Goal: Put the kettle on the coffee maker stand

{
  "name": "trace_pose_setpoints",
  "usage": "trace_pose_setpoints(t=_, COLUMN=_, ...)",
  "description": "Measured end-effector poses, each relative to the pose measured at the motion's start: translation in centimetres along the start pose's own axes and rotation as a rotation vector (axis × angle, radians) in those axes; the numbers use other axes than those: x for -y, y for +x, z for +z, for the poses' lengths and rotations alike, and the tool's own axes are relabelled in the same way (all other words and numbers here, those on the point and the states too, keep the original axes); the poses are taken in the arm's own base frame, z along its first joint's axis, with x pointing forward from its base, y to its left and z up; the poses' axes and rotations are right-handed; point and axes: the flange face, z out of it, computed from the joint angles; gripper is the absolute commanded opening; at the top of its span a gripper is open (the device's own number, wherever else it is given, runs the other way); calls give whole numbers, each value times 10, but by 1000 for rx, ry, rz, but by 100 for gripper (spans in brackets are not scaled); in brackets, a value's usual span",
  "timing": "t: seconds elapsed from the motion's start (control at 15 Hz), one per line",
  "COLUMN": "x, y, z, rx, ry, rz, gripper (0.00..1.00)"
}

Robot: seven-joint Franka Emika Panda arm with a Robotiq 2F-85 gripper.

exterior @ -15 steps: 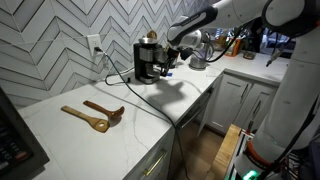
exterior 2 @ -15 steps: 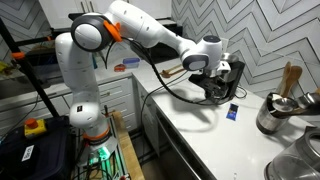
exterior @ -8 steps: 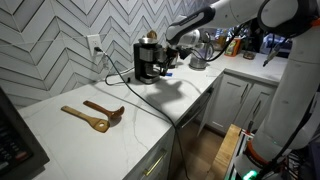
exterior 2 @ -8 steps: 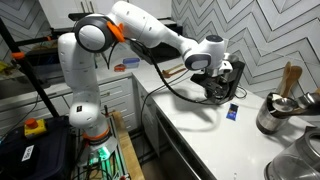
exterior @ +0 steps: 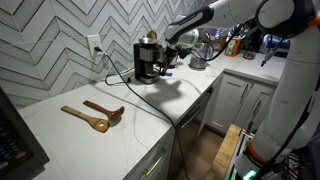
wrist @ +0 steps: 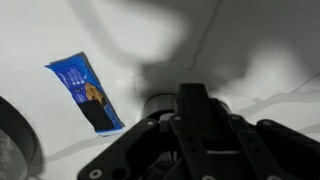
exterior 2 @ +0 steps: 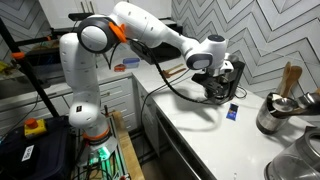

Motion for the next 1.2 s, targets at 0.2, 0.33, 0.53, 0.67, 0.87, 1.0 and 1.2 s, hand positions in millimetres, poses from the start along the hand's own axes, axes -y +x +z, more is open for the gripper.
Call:
trace_pose_setpoints(t=0.2, x=5, y=-2, z=25, rx=43, ry=27, rz=-6, gripper=82)
trace_pose_setpoints(t=0.33, x=8, y=-3, z=41, rx=67, ry=40, rz=-9, gripper=97)
trace_pose_setpoints(t=0.53, x=7, y=-6, z=55, rx=87, ry=49, rz=-8, gripper=100)
trace_pose_setpoints(t=0.67, x=7, y=-6, z=54, rx=88, ry=47, rz=-11, gripper=100)
trace_pose_setpoints(t=0.87, x=8, y=-4, z=43, rx=80, ry=37, rz=-19, gripper=100)
trace_pose_setpoints(t=1.0, x=12, y=-3, z=27, rx=83, ry=30, rz=-33, gripper=100)
trace_pose_setpoints(t=1.2, x=23, y=-6, z=-11, rx=72, ry=4, rz=-49, gripper=100)
